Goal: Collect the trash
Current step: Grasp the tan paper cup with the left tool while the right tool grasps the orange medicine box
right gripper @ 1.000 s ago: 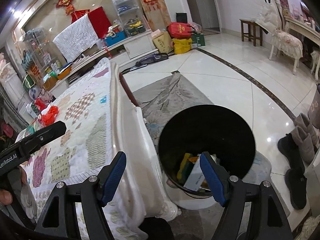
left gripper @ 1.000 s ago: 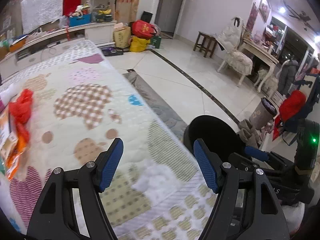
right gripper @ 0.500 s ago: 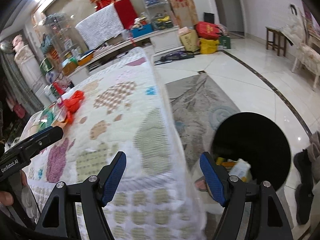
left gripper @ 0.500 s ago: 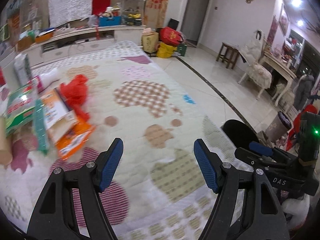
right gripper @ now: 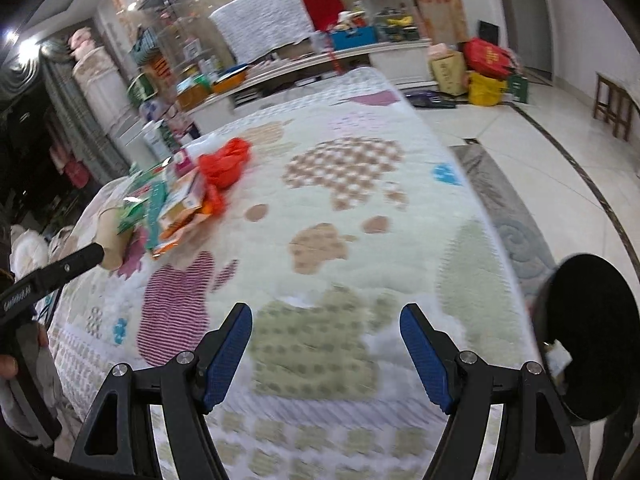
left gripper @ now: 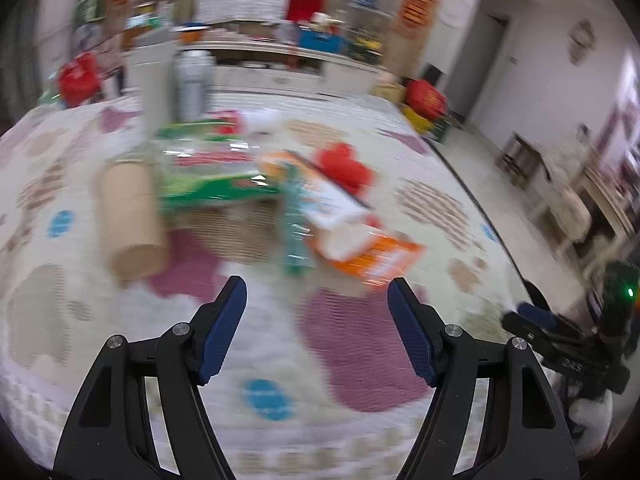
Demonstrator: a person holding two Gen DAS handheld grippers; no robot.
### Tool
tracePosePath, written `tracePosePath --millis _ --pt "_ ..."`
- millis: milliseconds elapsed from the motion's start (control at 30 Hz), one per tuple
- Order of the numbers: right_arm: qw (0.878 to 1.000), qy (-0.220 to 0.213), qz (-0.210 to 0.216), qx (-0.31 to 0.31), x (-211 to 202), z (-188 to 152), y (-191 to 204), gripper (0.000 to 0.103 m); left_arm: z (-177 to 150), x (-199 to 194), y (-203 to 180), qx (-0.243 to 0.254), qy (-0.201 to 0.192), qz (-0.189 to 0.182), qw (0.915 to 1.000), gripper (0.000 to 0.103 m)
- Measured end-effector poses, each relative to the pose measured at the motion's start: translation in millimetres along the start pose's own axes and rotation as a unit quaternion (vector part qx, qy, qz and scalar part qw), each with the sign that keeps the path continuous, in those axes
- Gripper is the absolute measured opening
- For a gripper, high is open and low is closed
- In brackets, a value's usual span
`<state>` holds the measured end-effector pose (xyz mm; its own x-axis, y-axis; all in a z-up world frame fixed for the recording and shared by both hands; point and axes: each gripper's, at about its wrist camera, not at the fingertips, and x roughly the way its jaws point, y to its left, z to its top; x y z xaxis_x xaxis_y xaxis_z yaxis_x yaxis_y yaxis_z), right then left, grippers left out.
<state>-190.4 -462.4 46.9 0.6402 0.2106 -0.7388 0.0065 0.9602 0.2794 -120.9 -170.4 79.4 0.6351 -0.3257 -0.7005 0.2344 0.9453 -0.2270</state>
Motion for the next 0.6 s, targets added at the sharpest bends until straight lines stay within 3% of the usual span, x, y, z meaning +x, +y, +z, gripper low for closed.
tracePosePath --millis 267,600 --pt "0.998 0.009 0.039 -0.042 28 28 52 0.074 24 -7 91 -0.103 -0.017 0.034 0.9940 0.073" --pt "0.995 0.015 0.057 -0.083 57 68 96 0.074 43 38 122 -0.126 0.009 0.047 0.9908 0.073"
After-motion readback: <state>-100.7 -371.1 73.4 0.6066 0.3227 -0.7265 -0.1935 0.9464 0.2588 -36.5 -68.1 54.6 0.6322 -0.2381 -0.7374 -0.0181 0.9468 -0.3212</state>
